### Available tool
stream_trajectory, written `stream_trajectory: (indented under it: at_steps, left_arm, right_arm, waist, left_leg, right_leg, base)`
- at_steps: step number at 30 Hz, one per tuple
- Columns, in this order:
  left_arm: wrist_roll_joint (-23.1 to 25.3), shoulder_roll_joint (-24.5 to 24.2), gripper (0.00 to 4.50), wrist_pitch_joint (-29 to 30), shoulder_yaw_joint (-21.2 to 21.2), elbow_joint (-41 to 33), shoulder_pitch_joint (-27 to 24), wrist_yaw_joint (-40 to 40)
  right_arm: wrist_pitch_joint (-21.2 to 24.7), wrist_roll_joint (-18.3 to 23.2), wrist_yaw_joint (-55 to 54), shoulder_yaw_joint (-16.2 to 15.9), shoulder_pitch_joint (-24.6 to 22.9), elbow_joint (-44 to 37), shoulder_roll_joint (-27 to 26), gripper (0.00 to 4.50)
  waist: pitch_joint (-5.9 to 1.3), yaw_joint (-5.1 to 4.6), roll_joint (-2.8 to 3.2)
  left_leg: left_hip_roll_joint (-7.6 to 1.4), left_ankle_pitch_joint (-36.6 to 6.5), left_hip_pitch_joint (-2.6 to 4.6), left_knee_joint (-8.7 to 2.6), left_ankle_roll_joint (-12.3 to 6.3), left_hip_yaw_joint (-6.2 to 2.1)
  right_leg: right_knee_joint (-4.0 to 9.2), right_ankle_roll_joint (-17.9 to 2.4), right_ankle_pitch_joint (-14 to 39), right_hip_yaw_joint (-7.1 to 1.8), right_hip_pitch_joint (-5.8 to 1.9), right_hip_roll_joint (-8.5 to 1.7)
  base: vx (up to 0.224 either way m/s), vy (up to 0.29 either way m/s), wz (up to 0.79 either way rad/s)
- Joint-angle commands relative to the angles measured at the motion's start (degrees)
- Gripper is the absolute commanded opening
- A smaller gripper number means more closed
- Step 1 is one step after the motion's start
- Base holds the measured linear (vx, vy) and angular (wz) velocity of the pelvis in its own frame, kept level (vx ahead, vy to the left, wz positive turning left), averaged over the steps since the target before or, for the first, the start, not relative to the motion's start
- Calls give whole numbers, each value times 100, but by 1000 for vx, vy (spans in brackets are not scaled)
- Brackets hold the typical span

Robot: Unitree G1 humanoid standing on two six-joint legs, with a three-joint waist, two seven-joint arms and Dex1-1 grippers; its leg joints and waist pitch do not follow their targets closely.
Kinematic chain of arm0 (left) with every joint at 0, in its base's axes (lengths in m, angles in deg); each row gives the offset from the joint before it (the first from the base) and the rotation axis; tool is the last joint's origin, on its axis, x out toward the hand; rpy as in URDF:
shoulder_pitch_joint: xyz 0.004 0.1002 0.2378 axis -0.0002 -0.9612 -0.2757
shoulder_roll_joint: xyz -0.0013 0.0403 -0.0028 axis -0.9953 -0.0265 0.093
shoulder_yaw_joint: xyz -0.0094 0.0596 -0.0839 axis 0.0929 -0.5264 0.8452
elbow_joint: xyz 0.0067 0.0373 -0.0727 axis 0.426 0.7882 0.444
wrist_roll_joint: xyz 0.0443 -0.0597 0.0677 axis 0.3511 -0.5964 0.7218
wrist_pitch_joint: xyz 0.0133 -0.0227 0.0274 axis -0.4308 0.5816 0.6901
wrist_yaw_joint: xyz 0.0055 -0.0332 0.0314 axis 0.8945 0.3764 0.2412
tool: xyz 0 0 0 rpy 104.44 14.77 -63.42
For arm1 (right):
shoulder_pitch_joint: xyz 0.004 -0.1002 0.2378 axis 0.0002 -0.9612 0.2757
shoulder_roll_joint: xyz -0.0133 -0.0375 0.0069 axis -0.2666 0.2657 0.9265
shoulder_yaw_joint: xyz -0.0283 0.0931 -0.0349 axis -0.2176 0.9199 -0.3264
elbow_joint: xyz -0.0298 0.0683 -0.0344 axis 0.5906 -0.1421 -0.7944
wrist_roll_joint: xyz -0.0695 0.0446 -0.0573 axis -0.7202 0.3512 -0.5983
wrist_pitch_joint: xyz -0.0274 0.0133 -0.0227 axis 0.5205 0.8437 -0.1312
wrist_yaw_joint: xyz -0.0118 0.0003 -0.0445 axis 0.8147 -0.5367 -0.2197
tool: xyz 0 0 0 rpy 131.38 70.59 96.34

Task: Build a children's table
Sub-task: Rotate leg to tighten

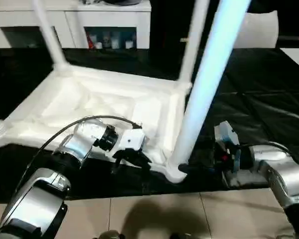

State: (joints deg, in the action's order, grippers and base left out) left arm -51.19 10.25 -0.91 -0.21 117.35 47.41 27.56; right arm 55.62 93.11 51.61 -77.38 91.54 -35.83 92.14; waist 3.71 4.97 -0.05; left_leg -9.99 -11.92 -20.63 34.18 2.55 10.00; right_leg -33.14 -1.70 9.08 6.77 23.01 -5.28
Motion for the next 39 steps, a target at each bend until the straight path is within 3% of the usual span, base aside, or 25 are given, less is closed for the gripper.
stream_trajectory:
  at_steps: [1,4,9,15,16,19,21,23,24,25,27,29,30,31,33,35,36,37,39]
  left_arm:
    - [146,92,0,-164,-306,-63,128,363]
    - [131,135,0,-210,-337,-37,173,438]
    - [163,155,0,-306,-345,62,221,491]
    - [207,113,0,-361,-367,158,262,497]
    - [221,110,0,-349,-360,182,271,473]
    - [223,137,0,-108,-271,249,293,314]
    - [209,161,0,151,-204,199,285,166]
    - [170,260,0,754,-40,18,267,-273]
    - [140,321,0,933,33,-35,265,-455]
    - [119,396,0,1135,108,-89,266,-674]
    - [111,550,0,1471,240,-171,266,-1153]
    - [126,630,0,1594,294,-185,271,-1397]
    - [147,822,0,1850,413,-211,286,-1920]
    - [181,966,0,2009,502,-207,311,-2324]
    - [208,1043,0,2147,554,-254,312,-2548]
    - [249,1522,0,2703,794,-356,369,-3540]
    - [254,1604,0,2789,829,-363,383,-3691]
    - [280,1671,0,2779,863,-333,409,-3895]
    - [363,1789,0,2842,914,-347,425,-4225]
  right_arm:
    - [-57,-37,154,-69,103,85,28,334]
    - [-14,-6,338,-151,191,147,26,316]
    - [55,56,557,-280,263,184,35,277]
    - [208,106,721,-405,253,132,32,222]
    - [221,111,718,-405,243,121,25,213]
    - [386,219,578,-339,171,17,-39,205]
    - [744,386,323,-239,84,-173,-108,203]
    - [1111,378,-269,-160,-75,-481,-278,202]
    - [1172,304,-515,-154,-131,-558,-365,202]
    - [1228,163,-844,-161,-182,-606,-493,202]
    - [1403,-69,-1592,-126,-243,-643,-881,202]
    - [1515,-125,-1934,-80,-249,-641,-1092,201]
    - [1658,-317,-2695,1,-214,-555,-1573,201]
    - [1717,-454,-3181,46,-162,-461,-1873,200]
    - [1779,-508,-3479,58,-135,-441,-2027,200]
    - [1631,-843,-4905,192,213,125,-2884,199]
    - [1574,-907,-5160,219,297,261,-3041,199]
    - [1490,-950,-5348,250,391,383,-3143,199]
    - [1376,-1007,-5586,356,547,534,-3405,199]
  waist:
    - [-389,-23,-52]
    - [-389,8,-65]
    - [-377,14,-75]
    - [-380,28,-65]
    - [-374,32,-42]
    - [-361,31,-47]
    - [-346,33,-50]
    - [-323,32,-52]
    - [-312,8,-56]
    - [-282,-26,-69]
    - [-273,-66,-63]
    - [-240,-173,-71]
    - [-245,-209,-74]
    - [-240,-276,-70]
    - [-240,-393,-75]
    - [-258,-496,-39]
    - [-256,-545,-28]
    - [-254,-620,-27]
    - [-266,-644,14]
  left_leg:
    - [-406,-582,54,-393,-523,-69]
    - [-416,-546,46,-393,-551,-73]
    - [-396,-647,38,-398,-515,-72]
    - [-404,-644,44,-400,-498,-77]
    - [-406,-670,46,-405,-487,-78]
    - [-403,-761,49,-415,-435,-79]
    - [-407,-752,57,-426,-407,-81]
    - [-406,-903,71,-448,-307,-94]
    - [-411,-944,63,-462,-261,-96]
    - [-377,-1187,101,-473,-134,-109]
    - [-342,-1334,93,-472,-97,-122]
    - [-311,-1606,111,-482,34,-161]
    - [-299,-1640,98,-478,39,-170]
    - [-316,-1711,90,-487,74,-188]
    - [-284,-1902,82,-475,125,-220]
    - [-309,-1966,90,-486,109,-240]
    - [-312,-2018,88,-486,127,-238]
    - [-286,-2172,76,-487,109,-266]
    - [-292,-2188,102,-485,48,-252]
  right_leg:
    - [302,-1285,1175,-389,-325,-455]
    - [274,-1321,1037,-390,-327,-453]
    - [315,-1228,1267,-384,-340,-461]
    - [310,-1227,1231,-383,-333,-456]
    - [315,-1236,1232,-382,-328,-451]
    - [330,-1209,1347,-382,-334,-453]
    - [342,-1178,1444,-387,-335,-447]
    - [394,-1044,1885,-382,-329,-468]
    - [403,-1005,1978,-393,-325,-465]
    - [473,-879,2472,-378,-291,-475]
    - [526,-728,2893,-355,-306,-481]
    - [622,-430,3496,-298,-265,-464]
    - [639,-365,3583,-284,-282,-466]
    - [644,-341,3607,-282,-250,-461]
    - [683,-238,3785,-233,-258,-457]
    - [690,-302,3595,-228,-245,-466]
    - [674,-361,3546,-227,-230,-459]
    - [720,-304,3590,-178,-265,-456]
    - [721,-346,3453,-212,-241,-459]
  base:
    - [0,0,0]
    - [0,0,0]
    - [0,0,0]
    - [0,0,0]
    - [0,0,0]
    - [0,0,0]
    - [0,0,0]
    - [0,0,0]
    - [0,0,0]
    - [0,0,0]
    - [0,0,0]
    - [0,0,0]
    - [0,0,0]
    - [0,0,0]
    - [0,0,0]
    - [0,0,0]
    - [0,0,0]
    - [0,0,0]
    - [0,0,0]
